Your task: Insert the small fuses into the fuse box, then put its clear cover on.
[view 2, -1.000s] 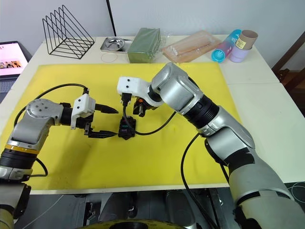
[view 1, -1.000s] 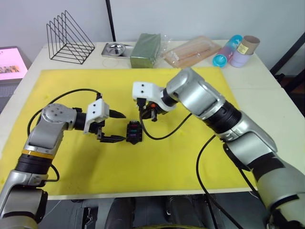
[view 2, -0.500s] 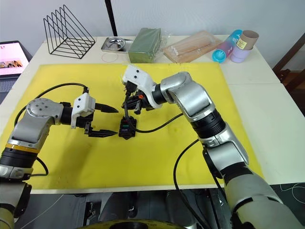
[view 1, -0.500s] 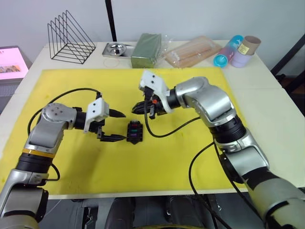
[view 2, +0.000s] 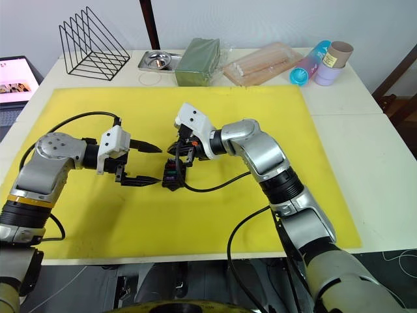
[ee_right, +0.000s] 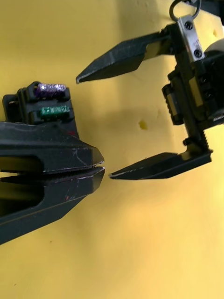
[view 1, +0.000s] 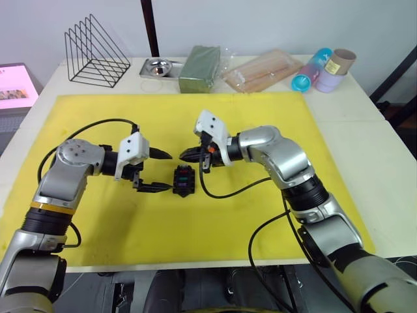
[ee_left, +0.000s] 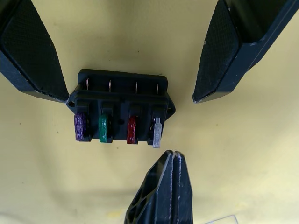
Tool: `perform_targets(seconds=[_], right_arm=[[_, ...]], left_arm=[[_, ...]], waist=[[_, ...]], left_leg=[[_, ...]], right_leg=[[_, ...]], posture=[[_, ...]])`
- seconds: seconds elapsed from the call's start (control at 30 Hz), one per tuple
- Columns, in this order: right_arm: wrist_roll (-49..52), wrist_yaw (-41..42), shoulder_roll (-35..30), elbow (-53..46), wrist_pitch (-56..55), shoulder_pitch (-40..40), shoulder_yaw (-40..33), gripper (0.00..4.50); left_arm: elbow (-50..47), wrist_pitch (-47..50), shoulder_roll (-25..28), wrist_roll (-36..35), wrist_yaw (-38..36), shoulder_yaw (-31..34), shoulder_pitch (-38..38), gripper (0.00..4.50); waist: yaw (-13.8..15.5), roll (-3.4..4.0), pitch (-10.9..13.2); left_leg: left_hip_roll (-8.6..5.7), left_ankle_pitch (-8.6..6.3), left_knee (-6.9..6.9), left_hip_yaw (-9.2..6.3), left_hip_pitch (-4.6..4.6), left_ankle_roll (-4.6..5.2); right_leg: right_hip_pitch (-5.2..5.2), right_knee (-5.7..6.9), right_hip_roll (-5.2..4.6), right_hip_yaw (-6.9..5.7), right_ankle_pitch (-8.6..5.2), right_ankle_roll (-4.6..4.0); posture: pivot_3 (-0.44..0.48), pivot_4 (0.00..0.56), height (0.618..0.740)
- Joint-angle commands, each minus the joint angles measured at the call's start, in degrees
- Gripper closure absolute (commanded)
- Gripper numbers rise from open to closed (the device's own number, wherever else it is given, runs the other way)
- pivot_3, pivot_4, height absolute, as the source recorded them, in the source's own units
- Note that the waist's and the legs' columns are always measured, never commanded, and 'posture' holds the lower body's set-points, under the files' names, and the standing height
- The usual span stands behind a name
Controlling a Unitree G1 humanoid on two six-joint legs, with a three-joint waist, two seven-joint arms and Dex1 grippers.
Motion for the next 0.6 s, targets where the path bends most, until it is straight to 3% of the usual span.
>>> perform_targets(seconds=[0.03, 0.6], right_arm=[[0.8, 0.4, 0.5, 0.1, -1.4, -0.3, -0.4, 4.45], [0.4, 0.5, 1.0, 3.4, -2.7, 0.5, 1.0, 4.45]], left_arm=[[-0.4, -0.7, 0.3, -0.2, 0.0, 0.5, -0.8, 0.0], [-1.1, -0.2, 0.5, -0.4, -0.1, 0.6, -0.5, 0.0]], waist=[[0.0, 0.0, 0.0], [0.0, 0.0, 0.0]], left_leg=[[0.0, 0.0, 0.0, 0.0, 0.0, 0.0], [0.0, 0.0, 0.0, 0.0, 0.0, 0.0]], right_leg=[[0.0, 0.0, 0.0, 0.0, 0.0, 0.0], [0.0, 0.0, 0.0, 0.0, 0.0, 0.0]], posture=[[0.0, 0.15, 0.74], [0.0, 0.15, 0.74]])
